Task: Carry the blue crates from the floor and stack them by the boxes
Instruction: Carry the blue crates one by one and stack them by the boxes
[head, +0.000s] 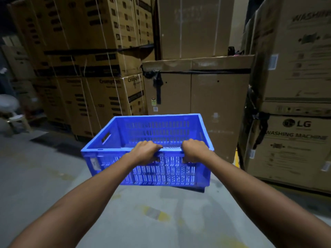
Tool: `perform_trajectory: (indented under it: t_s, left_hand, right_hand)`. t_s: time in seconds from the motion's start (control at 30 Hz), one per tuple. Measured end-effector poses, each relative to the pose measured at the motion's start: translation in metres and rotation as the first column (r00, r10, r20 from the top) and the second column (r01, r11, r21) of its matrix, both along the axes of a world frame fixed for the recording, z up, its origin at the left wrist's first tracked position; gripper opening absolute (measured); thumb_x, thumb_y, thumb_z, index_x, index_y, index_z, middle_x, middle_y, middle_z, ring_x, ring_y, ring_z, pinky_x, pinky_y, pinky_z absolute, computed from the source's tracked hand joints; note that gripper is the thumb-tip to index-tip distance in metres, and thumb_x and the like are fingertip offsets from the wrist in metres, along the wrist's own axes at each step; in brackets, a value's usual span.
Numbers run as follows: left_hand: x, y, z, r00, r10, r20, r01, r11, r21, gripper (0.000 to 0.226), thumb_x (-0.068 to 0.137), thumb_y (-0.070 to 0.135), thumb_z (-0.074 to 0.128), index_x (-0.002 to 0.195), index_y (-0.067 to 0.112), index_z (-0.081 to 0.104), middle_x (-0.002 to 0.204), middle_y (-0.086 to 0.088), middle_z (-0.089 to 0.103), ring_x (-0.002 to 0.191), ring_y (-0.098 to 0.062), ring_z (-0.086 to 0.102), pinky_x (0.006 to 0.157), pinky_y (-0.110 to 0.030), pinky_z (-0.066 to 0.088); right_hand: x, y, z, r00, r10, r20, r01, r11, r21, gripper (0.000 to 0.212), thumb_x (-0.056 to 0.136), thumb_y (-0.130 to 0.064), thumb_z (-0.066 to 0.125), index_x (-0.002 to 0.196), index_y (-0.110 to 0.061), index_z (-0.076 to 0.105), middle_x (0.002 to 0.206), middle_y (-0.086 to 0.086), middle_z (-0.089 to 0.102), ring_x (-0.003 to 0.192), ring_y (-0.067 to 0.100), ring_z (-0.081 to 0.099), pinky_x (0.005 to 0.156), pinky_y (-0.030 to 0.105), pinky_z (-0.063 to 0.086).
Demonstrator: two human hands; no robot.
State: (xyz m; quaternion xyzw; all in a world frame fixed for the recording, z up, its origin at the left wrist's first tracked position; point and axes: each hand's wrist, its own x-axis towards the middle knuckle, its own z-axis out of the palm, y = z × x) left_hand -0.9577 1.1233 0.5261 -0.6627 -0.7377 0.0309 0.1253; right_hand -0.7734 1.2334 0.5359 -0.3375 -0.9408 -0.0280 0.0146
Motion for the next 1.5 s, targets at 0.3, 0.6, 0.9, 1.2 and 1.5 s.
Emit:
perform_trajectory:
  t_s: [0.3, 0.6, 0.9, 1.2, 1.5]
  left_hand:
    - [-0.114, 0.111, -0.036, 0.989, 0.014, 0.15, 0.02, 0.975, -0.222, 0.031, 0.075, 0.043, 0.076, 0.091, 0.02, 0.062, 0.09, -0.003, 0.066, 0.087, -0.025, 0.062, 0.068, -0.037, 0.051]
    - [-0.258, 0.221, -0.094, 0.96, 0.011, 0.28, 0.058, 0.969, -0.238, 0.02, 0.075, 0.025, 0.072, 0.089, 0.012, 0.063, 0.097, -0.012, 0.067, 0.093, -0.032, 0.063, 0.069, -0.039, 0.05]
    - [-0.324, 0.344, -0.116, 0.986, -0.061, 0.158, 0.096, 0.969, -0.225, 0.015, 0.082, 0.022, 0.066, 0.094, 0.013, 0.061, 0.105, -0.015, 0.064, 0.1, -0.036, 0.06, 0.072, -0.038, 0.043]
    - [-0.373, 0.454, -0.208, 0.989, 0.012, 0.146, 0.03, 0.959, -0.283, 0.015, 0.09, 0.021, 0.055, 0.104, 0.016, 0.06, 0.109, -0.016, 0.066, 0.106, -0.037, 0.06, 0.081, -0.042, 0.047]
    - [-0.449, 0.562, -0.287, 0.99, -0.025, 0.136, 0.071, 0.936, -0.345, 0.018, 0.089, 0.018, 0.052, 0.105, 0.018, 0.058, 0.106, -0.015, 0.067, 0.102, -0.037, 0.062, 0.078, -0.04, 0.048]
  right_hand:
    - [-0.105, 0.088, -0.051, 0.998, -0.002, -0.055, 0.001, 1.0, -0.019, 0.025, 0.076, -0.034, 0.078, 0.082, -0.023, 0.056, 0.096, 0.007, 0.066, 0.093, 0.032, 0.064, 0.066, 0.034, 0.04]
    - [-0.256, 0.169, -0.078, 0.999, -0.04, -0.011, 0.04, 0.999, 0.032, 0.015, 0.081, -0.011, 0.058, 0.09, -0.022, 0.062, 0.099, 0.009, 0.067, 0.096, 0.034, 0.063, 0.067, 0.035, 0.038]
    - [-0.348, 0.286, -0.109, 0.977, -0.18, 0.112, 0.192, 0.976, -0.103, 0.029, 0.087, -0.019, 0.064, 0.114, -0.011, 0.059, 0.116, 0.013, 0.063, 0.108, 0.033, 0.062, 0.084, 0.042, 0.049]
    - [-0.397, 0.402, -0.209, 0.989, -0.133, 0.058, 0.138, 0.987, -0.087, 0.023, 0.089, -0.009, 0.049, 0.104, -0.016, 0.064, 0.107, 0.012, 0.069, 0.101, 0.035, 0.065, 0.077, 0.039, 0.049]
    - [-0.469, 0.505, -0.296, 0.988, -0.15, 0.034, 0.153, 0.975, -0.16, 0.023, 0.091, -0.011, 0.047, 0.108, -0.017, 0.062, 0.108, 0.01, 0.069, 0.101, 0.033, 0.065, 0.076, 0.038, 0.048]
